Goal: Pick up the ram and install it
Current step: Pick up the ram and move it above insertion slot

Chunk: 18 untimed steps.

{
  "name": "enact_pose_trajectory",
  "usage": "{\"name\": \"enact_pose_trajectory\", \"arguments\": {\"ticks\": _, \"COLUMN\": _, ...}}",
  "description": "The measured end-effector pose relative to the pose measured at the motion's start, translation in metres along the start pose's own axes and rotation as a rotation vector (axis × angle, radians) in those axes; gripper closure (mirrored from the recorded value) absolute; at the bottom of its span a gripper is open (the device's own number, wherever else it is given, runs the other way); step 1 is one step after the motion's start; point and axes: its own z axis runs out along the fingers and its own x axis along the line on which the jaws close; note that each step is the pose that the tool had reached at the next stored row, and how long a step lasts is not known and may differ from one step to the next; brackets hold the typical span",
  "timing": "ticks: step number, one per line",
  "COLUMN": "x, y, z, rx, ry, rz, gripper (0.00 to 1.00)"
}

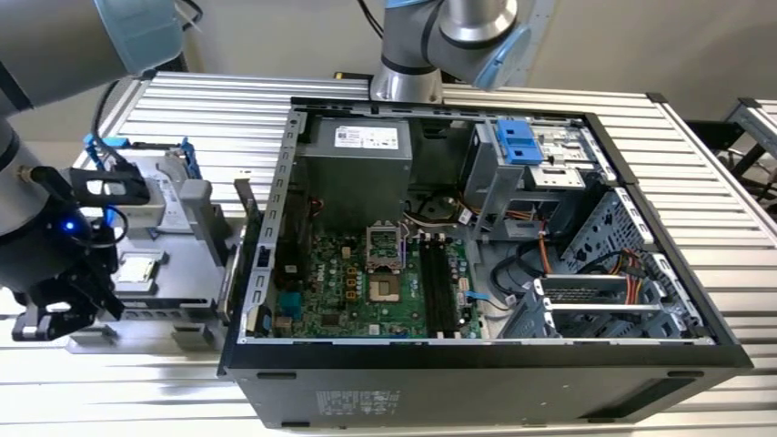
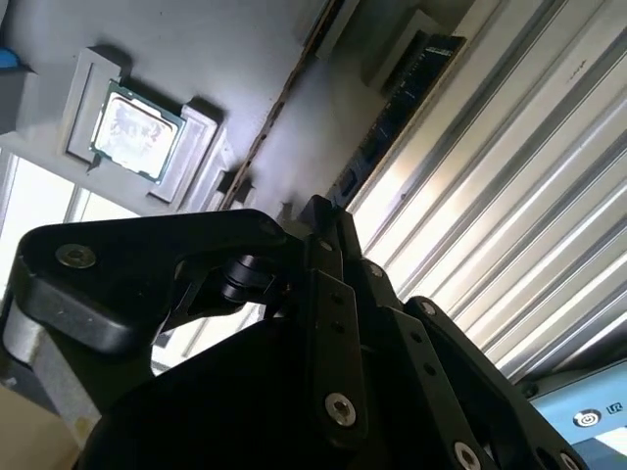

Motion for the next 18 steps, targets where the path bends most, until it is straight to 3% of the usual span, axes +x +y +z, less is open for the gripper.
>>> {"name": "enact_pose_trajectory", "arguments": {"ticks": 18, "x": -0.0007, "y": 0.0001, "z": -0.0221, "rx": 0.0001, "ry": 0.0001, "rz": 0.0, "gripper": 1.0}}
